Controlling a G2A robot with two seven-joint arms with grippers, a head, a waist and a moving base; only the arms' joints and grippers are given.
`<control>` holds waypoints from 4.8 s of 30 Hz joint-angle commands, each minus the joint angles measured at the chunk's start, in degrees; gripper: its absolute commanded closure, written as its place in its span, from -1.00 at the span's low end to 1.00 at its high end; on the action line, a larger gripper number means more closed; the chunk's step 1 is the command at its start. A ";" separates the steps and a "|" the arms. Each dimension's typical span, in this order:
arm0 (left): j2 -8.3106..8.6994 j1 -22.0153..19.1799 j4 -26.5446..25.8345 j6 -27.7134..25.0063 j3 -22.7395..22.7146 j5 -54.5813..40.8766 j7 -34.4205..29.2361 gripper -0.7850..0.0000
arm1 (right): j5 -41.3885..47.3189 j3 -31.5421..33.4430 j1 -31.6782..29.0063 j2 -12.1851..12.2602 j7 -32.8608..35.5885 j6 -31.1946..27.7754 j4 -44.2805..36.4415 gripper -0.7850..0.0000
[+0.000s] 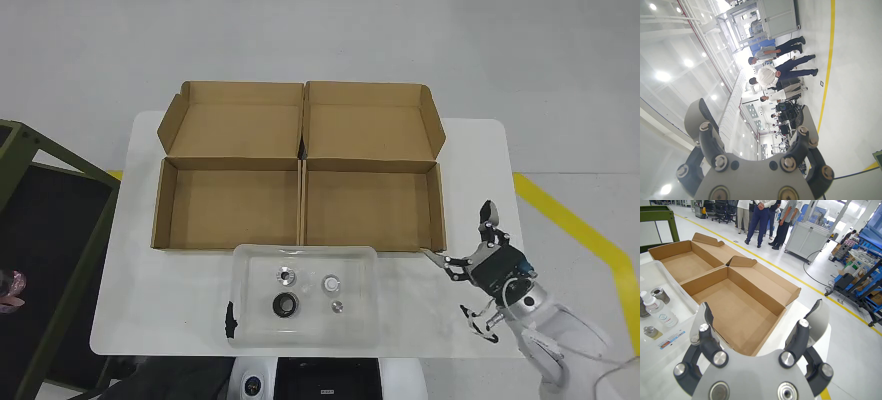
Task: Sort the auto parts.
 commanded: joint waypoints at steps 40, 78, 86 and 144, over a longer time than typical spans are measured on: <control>0.00 0.00 0.00 0.00 0.00 0.00 0.00 -1.00 | 6.52 -29.23 15.60 1.85 34.94 -19.67 1.07 -1.00; 0.00 0.00 0.00 0.00 0.00 0.00 0.00 -1.00 | 11.69 -37.46 24.04 2.85 44.47 -12.07 7.97 -0.07; 0.00 0.00 0.00 0.00 0.00 0.00 0.00 -1.00 | 11.59 -37.70 24.61 3.22 43.87 -11.30 8.90 0.59; 0.00 0.00 0.00 0.00 0.00 0.00 0.00 -1.00 | 29.45 -32.34 38.91 4.48 26.07 -6.88 14.40 1.00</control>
